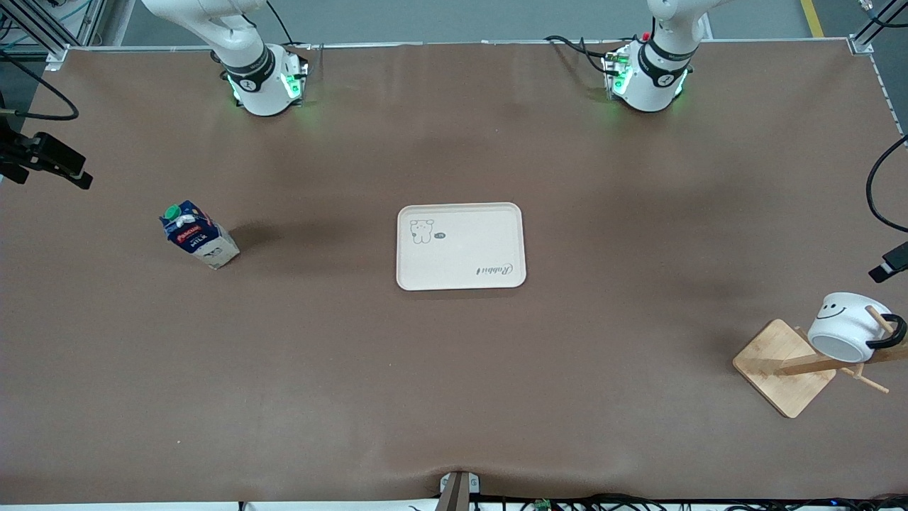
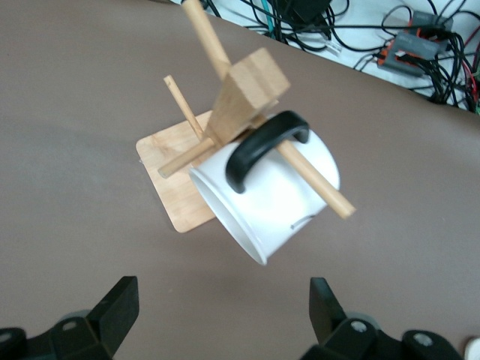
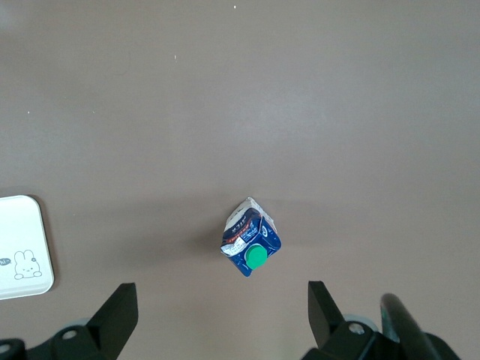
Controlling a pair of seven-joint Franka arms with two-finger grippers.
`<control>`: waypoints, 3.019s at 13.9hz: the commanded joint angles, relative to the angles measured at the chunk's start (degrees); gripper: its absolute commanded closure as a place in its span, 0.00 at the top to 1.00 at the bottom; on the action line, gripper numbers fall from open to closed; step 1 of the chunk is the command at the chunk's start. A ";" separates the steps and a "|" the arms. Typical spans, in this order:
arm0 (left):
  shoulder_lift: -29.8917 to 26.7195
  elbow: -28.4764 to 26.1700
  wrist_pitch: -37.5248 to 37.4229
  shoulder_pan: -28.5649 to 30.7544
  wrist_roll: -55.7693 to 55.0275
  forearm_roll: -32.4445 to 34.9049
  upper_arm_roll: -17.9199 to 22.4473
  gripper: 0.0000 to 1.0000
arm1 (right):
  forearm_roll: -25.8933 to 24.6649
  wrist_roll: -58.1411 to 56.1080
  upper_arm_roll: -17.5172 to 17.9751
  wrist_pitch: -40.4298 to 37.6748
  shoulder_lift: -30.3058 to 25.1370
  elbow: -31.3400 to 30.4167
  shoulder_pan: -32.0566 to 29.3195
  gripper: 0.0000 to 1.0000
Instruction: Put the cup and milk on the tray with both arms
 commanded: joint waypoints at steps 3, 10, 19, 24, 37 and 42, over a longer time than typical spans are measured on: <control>-0.44 -3.69 6.84 -0.31 0.92 -5.55 -1.59 1.00 | -0.47 0.52 0.56 -0.22 0.21 0.59 -0.71 1.00; 1.22 -5.29 12.48 -0.31 2.49 -5.64 -3.44 0.90 | -0.47 0.52 0.56 -0.13 0.21 0.59 -0.71 1.00; 3.69 -4.85 15.12 -0.58 4.26 -7.05 -4.67 0.57 | -0.38 0.52 0.56 -0.22 0.21 0.50 -0.71 1.00; 3.78 -4.76 15.12 -0.93 4.26 -7.05 -5.11 0.43 | -0.38 0.52 0.56 -0.22 0.21 0.50 -0.71 1.00; 3.95 -2.65 14.07 -2.94 3.91 -6.52 -6.96 0.03 | -0.38 0.52 0.56 -0.22 0.21 0.50 -0.71 1.00; 3.43 -2.65 10.39 -3.04 4.09 -6.26 -7.05 0.00 | -0.38 0.52 0.56 -0.13 0.21 0.59 -0.71 1.00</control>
